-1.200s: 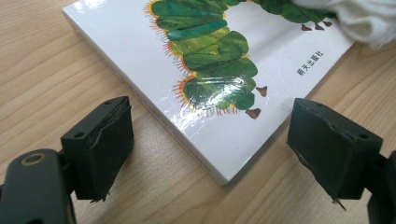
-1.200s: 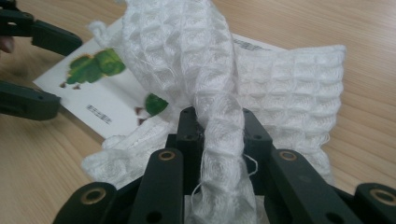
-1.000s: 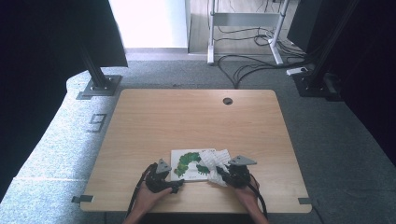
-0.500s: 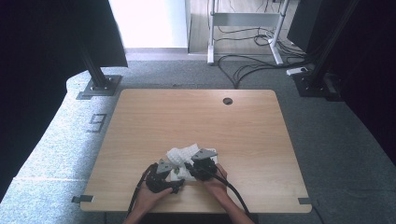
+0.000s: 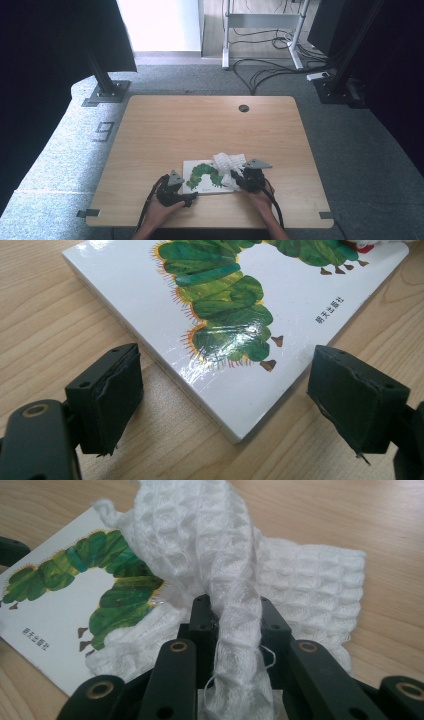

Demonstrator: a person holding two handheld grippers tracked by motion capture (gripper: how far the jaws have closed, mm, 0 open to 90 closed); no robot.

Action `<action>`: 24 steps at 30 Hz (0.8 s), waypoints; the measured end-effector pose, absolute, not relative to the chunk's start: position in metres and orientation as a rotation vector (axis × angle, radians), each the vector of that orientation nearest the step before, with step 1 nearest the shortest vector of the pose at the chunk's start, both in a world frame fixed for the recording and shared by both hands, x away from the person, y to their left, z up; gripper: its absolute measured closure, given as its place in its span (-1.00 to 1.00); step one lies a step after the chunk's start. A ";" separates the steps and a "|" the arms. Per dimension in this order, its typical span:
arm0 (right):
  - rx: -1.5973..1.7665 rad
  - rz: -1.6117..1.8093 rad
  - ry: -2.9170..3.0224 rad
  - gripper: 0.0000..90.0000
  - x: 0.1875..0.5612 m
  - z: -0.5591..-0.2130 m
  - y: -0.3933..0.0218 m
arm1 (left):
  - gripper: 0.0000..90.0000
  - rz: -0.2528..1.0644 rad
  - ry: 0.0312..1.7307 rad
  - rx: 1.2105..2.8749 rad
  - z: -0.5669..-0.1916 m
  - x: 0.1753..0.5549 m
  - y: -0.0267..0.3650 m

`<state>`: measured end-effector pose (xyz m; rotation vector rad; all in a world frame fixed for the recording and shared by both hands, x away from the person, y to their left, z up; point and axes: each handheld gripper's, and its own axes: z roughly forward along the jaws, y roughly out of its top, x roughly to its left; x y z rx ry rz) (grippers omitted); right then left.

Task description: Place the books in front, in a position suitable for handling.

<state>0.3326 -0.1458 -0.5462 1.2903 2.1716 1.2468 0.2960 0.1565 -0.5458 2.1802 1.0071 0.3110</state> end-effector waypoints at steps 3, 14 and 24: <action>1.335 1.235 2.049 0.63 0.339 -0.532 -0.172 | -0.67 0.313 1.007 2.181 -0.546 0.296 0.156; 1.567 1.048 1.860 0.60 0.368 -0.535 -0.251 | -0.67 0.310 1.009 2.183 -0.545 0.296 0.157; 1.585 1.016 1.788 -0.10 0.366 -0.536 -0.257 | -0.67 0.311 1.010 2.180 -0.546 0.296 0.157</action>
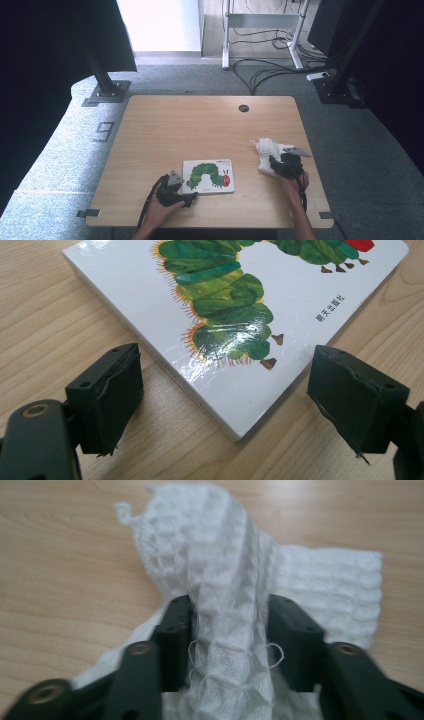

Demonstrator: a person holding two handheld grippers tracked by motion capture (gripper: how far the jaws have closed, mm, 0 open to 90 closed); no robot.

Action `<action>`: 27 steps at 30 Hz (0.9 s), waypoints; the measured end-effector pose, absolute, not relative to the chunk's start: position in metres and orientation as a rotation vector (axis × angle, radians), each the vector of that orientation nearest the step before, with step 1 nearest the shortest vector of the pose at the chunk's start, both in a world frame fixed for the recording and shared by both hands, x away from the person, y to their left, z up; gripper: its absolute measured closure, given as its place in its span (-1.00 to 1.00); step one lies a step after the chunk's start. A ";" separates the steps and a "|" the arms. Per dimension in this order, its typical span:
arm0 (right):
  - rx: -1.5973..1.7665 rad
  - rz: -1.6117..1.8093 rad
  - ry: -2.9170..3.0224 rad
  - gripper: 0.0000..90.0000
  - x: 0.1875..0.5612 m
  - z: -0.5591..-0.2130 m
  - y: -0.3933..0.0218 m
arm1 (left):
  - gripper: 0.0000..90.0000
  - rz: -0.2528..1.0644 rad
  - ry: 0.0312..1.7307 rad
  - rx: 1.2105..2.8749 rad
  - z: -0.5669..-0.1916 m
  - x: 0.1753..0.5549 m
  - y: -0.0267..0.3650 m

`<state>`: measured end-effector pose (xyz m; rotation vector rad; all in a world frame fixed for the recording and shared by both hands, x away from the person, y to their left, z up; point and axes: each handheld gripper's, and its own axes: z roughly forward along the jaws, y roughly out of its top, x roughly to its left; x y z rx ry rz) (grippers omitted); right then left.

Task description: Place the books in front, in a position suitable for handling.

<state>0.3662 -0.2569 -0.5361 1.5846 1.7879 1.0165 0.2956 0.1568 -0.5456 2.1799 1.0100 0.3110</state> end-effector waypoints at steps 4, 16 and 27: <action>1.562 1.077 1.716 -0.24 0.356 -0.523 -0.252 | -0.67 0.311 1.010 2.181 -0.545 0.295 0.157; 1.373 1.266 1.897 -0.28 0.328 -0.511 -0.186 | -0.67 0.311 1.009 2.168 -0.543 0.293 0.161; 1.335 1.286 2.018 -0.27 0.325 -0.522 -0.160 | -0.67 0.295 1.013 2.118 -0.534 0.295 0.171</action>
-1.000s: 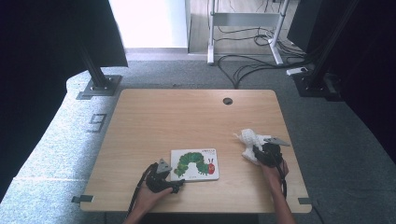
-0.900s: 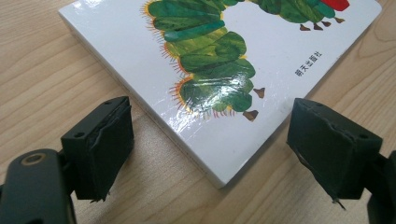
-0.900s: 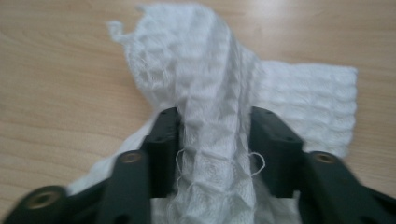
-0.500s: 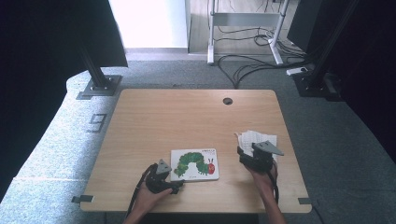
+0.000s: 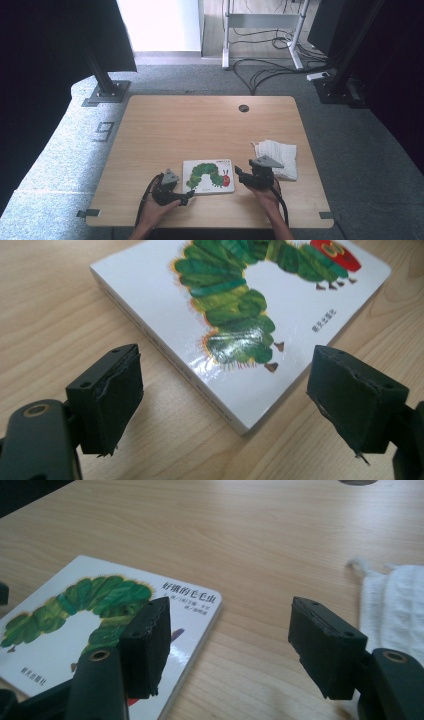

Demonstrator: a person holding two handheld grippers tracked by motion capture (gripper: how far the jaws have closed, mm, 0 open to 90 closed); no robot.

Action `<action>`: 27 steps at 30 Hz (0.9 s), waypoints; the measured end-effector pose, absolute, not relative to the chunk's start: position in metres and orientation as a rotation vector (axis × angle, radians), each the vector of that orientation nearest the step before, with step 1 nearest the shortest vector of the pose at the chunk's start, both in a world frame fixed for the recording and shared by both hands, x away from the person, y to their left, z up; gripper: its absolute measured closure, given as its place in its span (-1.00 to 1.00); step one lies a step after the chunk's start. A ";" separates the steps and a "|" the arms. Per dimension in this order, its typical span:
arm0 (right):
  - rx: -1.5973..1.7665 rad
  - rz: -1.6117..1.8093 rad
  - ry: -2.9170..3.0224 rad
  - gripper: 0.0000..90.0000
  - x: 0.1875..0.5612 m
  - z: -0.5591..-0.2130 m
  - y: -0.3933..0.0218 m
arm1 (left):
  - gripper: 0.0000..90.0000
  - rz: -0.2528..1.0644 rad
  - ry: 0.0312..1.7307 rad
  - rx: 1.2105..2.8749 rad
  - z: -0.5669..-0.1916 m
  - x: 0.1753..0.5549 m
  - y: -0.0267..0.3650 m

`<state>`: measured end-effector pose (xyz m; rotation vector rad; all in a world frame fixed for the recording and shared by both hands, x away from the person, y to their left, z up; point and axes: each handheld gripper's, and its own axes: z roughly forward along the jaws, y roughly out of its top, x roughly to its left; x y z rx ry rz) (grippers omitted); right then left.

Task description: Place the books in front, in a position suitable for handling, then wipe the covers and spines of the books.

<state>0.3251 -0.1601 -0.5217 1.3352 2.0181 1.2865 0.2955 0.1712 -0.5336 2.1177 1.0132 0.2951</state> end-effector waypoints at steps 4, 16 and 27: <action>1.327 1.316 2.057 -0.27 0.323 -0.524 -0.151 | -0.66 0.294 1.015 2.095 -0.530 0.295 0.176; 1.323 1.327 2.096 -0.26 0.324 -0.530 -0.137 | -0.66 0.293 1.035 2.060 -0.525 0.298 0.184; 1.307 1.331 2.132 -0.25 0.330 -0.530 -0.121 | -0.66 0.312 1.048 2.026 -0.518 0.305 0.187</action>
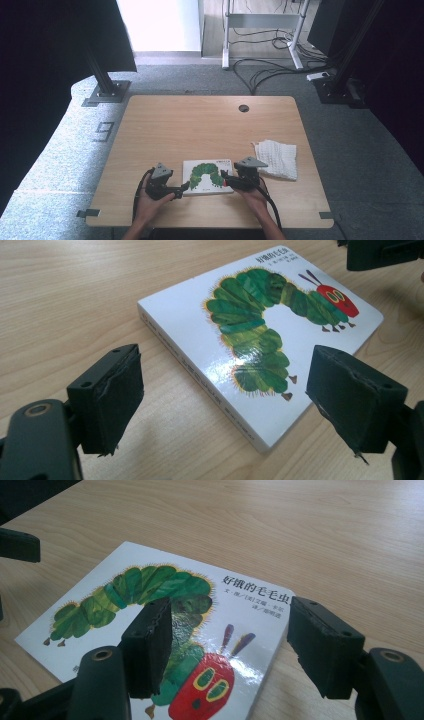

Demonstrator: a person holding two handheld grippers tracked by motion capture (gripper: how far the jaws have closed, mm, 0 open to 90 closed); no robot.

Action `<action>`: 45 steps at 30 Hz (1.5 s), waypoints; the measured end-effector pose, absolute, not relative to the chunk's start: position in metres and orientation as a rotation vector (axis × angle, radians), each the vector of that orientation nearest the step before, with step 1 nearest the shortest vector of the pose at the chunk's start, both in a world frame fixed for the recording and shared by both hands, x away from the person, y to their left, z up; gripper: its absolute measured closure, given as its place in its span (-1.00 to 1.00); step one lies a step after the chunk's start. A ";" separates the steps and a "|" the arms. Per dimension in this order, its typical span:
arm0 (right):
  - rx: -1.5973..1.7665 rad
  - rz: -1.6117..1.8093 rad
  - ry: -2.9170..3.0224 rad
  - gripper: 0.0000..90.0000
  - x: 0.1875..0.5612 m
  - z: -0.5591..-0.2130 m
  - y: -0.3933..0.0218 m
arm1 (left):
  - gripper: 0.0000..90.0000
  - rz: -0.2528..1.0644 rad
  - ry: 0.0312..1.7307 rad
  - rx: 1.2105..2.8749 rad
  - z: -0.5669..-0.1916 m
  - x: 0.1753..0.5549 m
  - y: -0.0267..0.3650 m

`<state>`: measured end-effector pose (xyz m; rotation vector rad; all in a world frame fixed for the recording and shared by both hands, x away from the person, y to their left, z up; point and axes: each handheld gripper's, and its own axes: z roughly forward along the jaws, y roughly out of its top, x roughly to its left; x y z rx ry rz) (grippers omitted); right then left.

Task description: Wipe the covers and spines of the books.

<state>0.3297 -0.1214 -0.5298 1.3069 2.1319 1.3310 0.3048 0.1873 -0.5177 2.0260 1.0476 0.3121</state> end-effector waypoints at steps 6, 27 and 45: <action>1.331 1.308 2.154 -0.27 0.339 -0.533 -0.111 | -0.66 0.308 1.069 2.020 -0.509 0.320 0.182; 1.367 1.213 2.169 -0.40 0.345 -0.545 -0.097 | -0.65 0.271 1.118 2.081 -0.527 0.329 0.172; 1.421 1.191 2.199 -0.46 0.350 -0.551 -0.105 | -0.67 0.245 1.106 2.121 -0.538 0.332 0.155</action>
